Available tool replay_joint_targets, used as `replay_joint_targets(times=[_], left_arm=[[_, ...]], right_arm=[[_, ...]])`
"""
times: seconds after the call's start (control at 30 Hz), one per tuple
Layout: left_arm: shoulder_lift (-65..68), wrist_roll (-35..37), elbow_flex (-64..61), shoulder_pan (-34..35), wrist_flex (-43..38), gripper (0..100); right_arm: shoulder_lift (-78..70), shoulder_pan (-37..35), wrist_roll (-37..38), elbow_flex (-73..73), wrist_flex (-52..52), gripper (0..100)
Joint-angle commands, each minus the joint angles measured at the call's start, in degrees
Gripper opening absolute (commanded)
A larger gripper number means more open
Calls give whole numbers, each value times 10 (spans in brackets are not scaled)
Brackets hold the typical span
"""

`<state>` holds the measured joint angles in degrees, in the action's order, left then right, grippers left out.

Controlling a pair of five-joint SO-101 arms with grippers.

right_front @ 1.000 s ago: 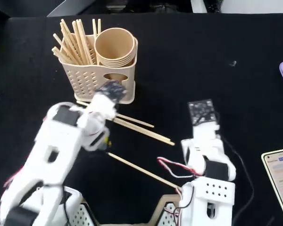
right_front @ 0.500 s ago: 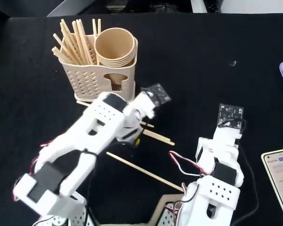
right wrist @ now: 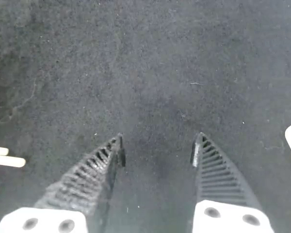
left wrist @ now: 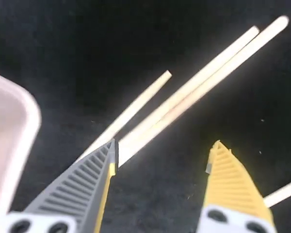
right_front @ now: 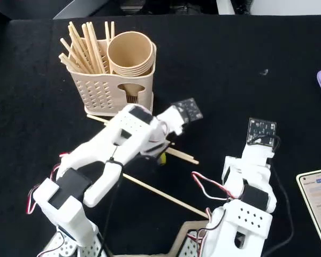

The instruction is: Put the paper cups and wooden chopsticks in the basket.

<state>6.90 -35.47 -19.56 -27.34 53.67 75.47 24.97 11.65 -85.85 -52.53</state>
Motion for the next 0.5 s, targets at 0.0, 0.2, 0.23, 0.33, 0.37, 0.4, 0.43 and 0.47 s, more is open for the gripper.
replay_joint_targets(times=[0.0, 0.2, 0.23, 0.33, 0.37, 0.4, 0.43, 0.47], left_arm=[[-4, -44, 97, 1, 57, 305], [11, -102, 120, 16, 52, 307], [25, -102, 121, 19, 39, 307], [80, -102, 126, 19, -7, 305], [97, -102, 128, 17, -23, 307], [113, -102, 134, 16, -33, 307], [129, -102, 144, 15, -39, 307], [142, -102, 156, 15, -39, 307]], right_arm=[[12, 4, 0, 9, 11, 229], [12, 4, 0, 10, 11, 229], [12, 4, 0, 10, 11, 229], [12, 4, 0, 10, 10, 229], [12, 4, 0, 10, 10, 229], [12, 4, 0, 10, 10, 229], [12, 4, 0, 10, 10, 229], [12, 4, 0, 10, 10, 229]])
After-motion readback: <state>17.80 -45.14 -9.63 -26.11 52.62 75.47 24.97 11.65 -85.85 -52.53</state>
